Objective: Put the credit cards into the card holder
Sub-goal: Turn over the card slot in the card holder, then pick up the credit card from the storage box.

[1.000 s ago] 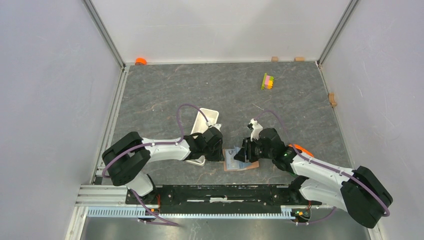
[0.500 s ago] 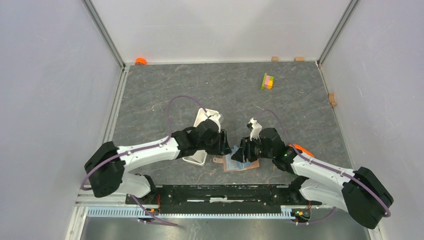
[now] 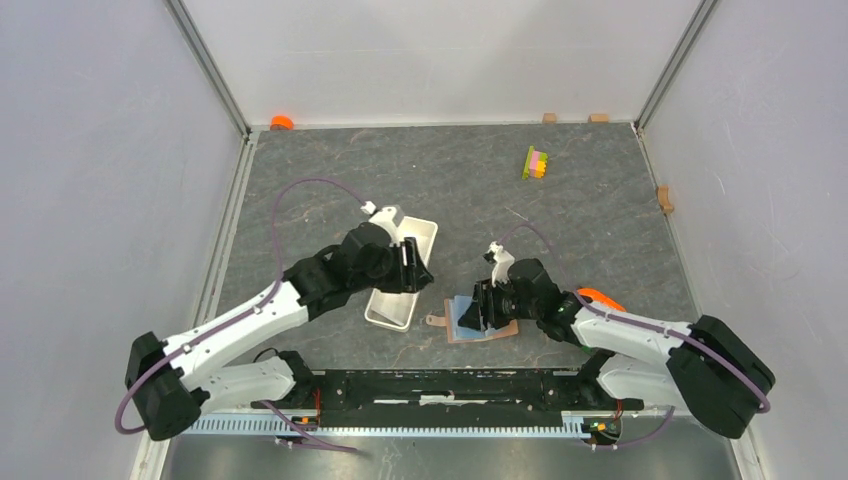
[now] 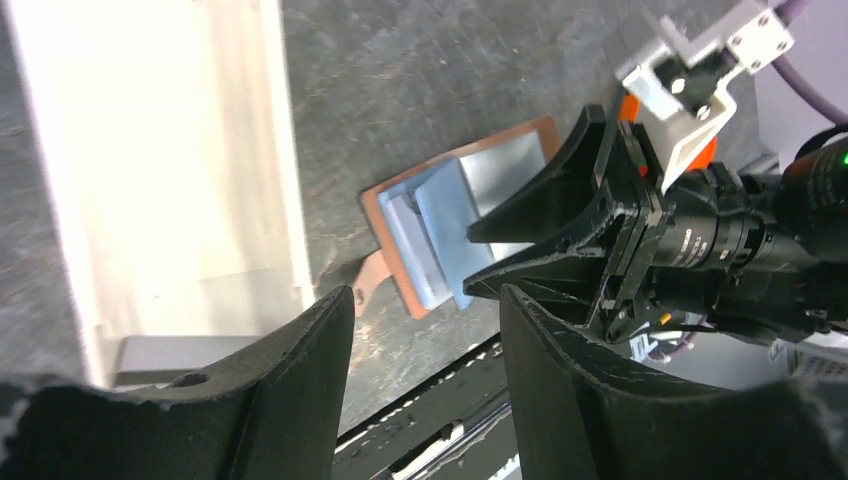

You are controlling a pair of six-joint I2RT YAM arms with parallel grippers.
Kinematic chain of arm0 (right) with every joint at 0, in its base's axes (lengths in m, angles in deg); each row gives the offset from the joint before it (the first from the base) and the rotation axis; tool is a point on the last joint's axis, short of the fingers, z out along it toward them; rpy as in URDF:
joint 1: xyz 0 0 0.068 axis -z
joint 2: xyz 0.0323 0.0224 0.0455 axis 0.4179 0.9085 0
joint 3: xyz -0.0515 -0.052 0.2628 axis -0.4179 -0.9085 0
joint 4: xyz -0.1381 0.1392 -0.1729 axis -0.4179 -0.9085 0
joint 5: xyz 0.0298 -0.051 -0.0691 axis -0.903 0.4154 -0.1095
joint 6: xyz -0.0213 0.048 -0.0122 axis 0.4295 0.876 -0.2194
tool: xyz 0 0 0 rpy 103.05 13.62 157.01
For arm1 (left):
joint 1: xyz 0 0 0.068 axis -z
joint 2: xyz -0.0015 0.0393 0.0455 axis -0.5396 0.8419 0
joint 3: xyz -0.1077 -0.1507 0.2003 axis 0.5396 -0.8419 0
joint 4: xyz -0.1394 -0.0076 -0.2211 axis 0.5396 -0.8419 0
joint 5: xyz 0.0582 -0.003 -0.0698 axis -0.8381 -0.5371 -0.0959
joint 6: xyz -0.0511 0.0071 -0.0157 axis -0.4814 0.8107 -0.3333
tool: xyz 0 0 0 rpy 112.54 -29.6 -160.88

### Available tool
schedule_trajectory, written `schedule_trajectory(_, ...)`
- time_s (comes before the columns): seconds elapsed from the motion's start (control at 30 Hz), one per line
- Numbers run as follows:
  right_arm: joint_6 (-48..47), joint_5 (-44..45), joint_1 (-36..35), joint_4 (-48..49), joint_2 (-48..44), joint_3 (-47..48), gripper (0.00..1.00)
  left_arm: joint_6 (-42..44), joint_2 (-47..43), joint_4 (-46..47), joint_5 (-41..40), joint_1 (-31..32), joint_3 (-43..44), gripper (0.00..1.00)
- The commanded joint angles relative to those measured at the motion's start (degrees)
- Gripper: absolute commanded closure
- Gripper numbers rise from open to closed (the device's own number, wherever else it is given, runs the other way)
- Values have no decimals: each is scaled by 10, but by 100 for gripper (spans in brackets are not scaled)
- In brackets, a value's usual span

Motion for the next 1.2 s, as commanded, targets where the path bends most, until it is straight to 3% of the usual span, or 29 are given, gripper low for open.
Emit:
schedule_trajectory(0.0,-5,22,-21,23,31,8,45,32,-44,-48,-8,-45,-16,37)
schedule_trajectory(0.27,-31,37,-26,-25,17,41,42,57,-93,-88,6,-106,-28,34)
schedule_trajectory(0.57,-107,6,-27,-67,-34,118,32,61,-134,-101,62,-175,-75,32)
schedule_trajectory(0.9,-213,-20,-118,-75,84,276,25,30,-160,-54,51,-239,-171,31)
schedule_trajectory(1.17,-221,92,-194,-112,221,384,26,18,-169,6,73,-282,-214,35)
